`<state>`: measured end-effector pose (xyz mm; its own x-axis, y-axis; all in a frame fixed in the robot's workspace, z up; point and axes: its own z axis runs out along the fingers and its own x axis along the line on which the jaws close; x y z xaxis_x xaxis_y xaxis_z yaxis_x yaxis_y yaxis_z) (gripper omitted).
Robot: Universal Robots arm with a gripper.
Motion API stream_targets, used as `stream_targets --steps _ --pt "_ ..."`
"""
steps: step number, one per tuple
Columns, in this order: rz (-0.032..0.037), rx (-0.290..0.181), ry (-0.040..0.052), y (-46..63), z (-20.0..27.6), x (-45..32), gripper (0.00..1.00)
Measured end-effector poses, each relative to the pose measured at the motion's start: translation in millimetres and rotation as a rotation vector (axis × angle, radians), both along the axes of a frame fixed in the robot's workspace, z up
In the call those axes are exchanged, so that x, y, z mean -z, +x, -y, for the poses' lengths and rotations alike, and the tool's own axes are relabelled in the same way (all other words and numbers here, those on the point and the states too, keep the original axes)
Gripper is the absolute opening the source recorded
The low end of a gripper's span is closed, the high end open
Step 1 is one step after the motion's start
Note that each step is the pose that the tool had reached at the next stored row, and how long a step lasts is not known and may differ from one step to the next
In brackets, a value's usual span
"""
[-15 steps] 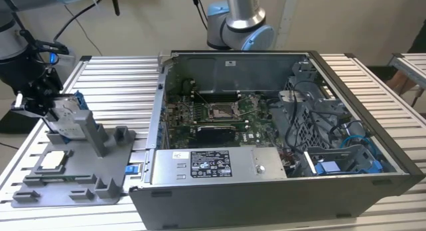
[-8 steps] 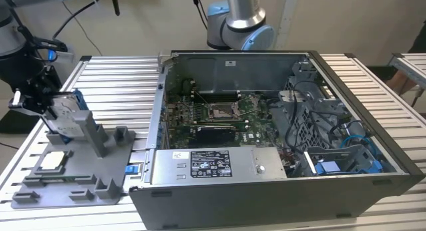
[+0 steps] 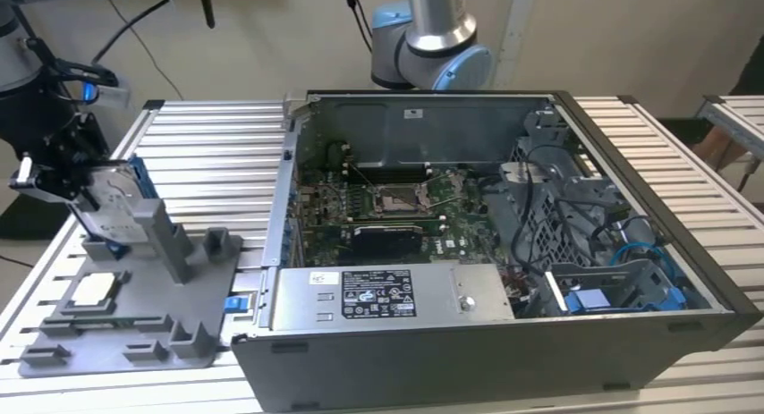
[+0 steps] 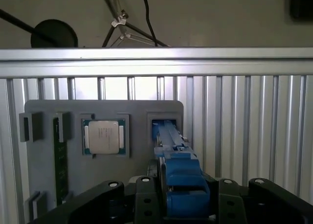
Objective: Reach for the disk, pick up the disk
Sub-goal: 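Pick up the disk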
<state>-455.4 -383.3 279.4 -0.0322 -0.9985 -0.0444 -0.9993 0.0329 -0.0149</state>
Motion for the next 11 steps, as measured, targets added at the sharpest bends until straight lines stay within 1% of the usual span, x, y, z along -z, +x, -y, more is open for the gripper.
stream_targets --steps 11 --pt "-0.0001 0.0 -0.0099 0.0 0.0 -12.6 0.0"
